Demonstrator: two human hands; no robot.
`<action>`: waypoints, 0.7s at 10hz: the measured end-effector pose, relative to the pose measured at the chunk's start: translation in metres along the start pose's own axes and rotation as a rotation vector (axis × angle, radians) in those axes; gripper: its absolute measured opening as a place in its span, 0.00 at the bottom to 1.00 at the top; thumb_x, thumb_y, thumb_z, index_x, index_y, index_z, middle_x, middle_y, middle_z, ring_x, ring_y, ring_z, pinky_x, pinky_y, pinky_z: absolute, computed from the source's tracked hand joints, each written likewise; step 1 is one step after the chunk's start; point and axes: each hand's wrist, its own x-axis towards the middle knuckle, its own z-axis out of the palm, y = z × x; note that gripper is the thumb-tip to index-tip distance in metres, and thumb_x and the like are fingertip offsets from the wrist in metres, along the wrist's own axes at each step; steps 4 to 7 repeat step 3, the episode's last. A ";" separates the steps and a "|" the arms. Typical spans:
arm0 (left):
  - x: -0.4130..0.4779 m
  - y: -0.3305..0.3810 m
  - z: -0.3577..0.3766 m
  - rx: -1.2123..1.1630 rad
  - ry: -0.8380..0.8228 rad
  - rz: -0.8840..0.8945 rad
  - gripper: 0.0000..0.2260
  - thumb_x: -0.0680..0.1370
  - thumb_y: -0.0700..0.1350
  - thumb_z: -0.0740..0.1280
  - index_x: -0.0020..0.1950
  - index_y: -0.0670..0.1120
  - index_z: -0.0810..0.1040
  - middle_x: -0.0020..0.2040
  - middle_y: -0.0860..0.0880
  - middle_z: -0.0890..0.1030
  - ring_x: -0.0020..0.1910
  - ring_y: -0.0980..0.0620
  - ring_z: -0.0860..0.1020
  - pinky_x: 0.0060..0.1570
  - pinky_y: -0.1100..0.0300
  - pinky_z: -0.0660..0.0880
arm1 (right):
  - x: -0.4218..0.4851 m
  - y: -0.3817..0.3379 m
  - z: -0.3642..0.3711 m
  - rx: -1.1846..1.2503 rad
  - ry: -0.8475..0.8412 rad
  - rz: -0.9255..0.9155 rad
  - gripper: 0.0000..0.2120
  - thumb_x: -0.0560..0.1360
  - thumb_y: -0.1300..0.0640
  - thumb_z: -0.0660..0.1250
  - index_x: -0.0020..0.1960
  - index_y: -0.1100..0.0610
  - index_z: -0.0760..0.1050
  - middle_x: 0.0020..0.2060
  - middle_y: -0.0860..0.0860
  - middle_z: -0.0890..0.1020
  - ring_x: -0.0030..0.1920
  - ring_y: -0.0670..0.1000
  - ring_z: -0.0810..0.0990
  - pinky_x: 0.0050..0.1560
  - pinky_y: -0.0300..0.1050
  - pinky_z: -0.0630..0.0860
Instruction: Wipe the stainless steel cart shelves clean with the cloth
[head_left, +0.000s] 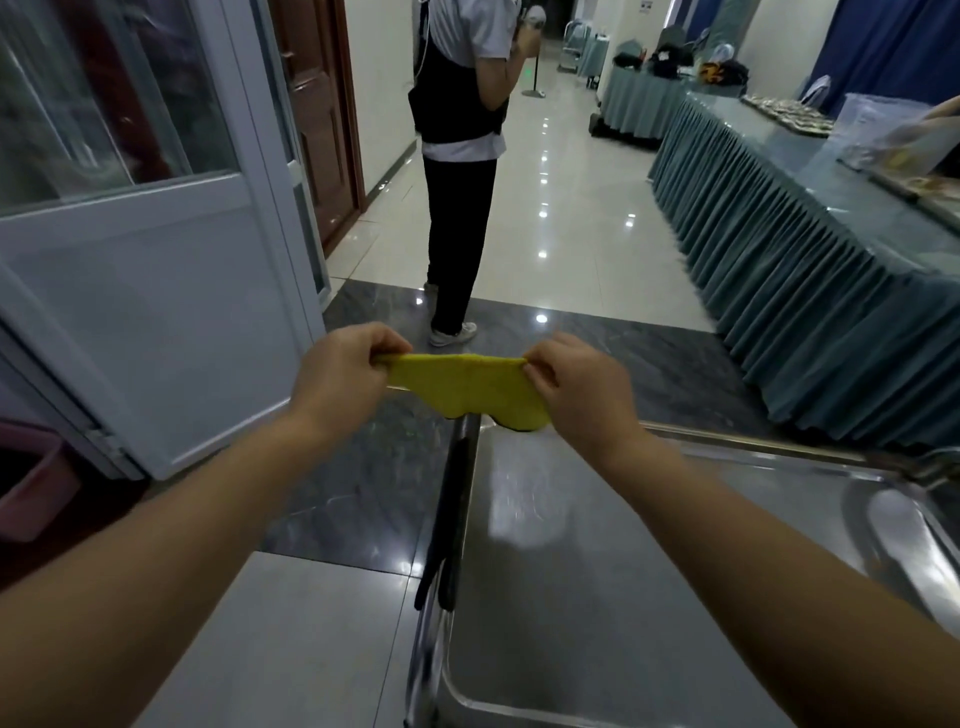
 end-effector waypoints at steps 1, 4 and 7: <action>-0.026 -0.027 0.021 0.071 -0.001 -0.007 0.14 0.70 0.29 0.66 0.46 0.46 0.83 0.39 0.51 0.78 0.36 0.55 0.74 0.34 0.61 0.69 | -0.037 0.000 0.021 -0.053 -0.073 -0.034 0.04 0.70 0.55 0.69 0.40 0.55 0.80 0.34 0.51 0.78 0.30 0.53 0.76 0.27 0.40 0.66; -0.111 -0.102 0.073 0.297 -0.391 -0.223 0.17 0.70 0.35 0.68 0.33 0.59 0.74 0.44 0.49 0.80 0.47 0.48 0.77 0.39 0.60 0.66 | -0.122 -0.012 0.075 -0.093 -0.794 -0.024 0.14 0.78 0.50 0.58 0.51 0.55 0.80 0.47 0.54 0.79 0.45 0.57 0.80 0.38 0.45 0.69; -0.111 -0.102 0.073 0.297 -0.391 -0.223 0.17 0.70 0.35 0.68 0.33 0.59 0.74 0.44 0.49 0.80 0.47 0.48 0.77 0.39 0.60 0.66 | -0.122 -0.012 0.075 -0.093 -0.794 -0.024 0.14 0.78 0.50 0.58 0.51 0.55 0.80 0.47 0.54 0.79 0.45 0.57 0.80 0.38 0.45 0.69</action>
